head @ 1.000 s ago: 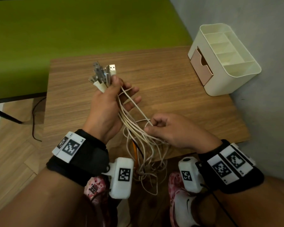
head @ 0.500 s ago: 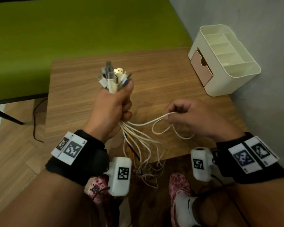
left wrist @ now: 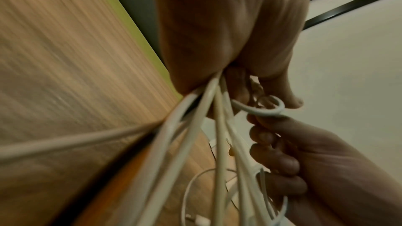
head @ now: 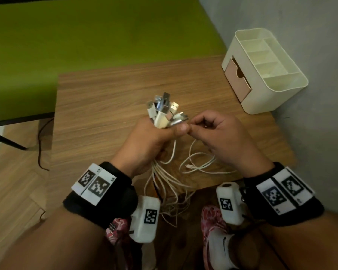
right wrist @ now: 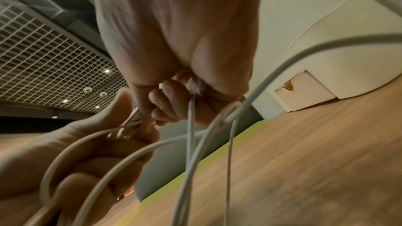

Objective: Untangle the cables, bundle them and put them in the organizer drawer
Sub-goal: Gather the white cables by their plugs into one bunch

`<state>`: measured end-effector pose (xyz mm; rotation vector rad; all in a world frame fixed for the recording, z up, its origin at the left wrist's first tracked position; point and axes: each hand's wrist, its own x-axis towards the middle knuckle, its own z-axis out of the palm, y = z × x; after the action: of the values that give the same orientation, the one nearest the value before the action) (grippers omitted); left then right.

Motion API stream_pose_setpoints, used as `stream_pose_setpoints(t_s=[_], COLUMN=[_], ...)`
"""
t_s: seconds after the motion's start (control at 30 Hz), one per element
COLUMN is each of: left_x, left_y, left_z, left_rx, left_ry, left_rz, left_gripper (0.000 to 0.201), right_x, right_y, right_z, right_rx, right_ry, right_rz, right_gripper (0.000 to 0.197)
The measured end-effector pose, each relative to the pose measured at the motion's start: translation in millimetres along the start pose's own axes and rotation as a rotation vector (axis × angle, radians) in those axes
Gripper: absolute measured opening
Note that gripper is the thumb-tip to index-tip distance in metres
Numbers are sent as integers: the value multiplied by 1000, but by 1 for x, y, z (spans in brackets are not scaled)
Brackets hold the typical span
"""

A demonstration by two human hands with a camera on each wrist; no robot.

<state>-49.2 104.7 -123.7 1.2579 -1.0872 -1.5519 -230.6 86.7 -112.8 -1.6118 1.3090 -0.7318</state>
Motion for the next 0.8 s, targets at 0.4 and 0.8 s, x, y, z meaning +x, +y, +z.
stream_pose_setpoints(t_s=[0.4, 0.8], left_x=[10, 6], left_y=[15, 13], left_z=[-42, -40], left_rx=[-95, 204], left_ry=[439, 496], left_rz=[84, 147], left_gripper=[12, 20], right_x=[-1, 1], right_y=[-1, -1], right_z=[-4, -20], right_rx=[-60, -297], right_ry=[-153, -68], right_rz=[58, 193], right_gripper=[14, 19])
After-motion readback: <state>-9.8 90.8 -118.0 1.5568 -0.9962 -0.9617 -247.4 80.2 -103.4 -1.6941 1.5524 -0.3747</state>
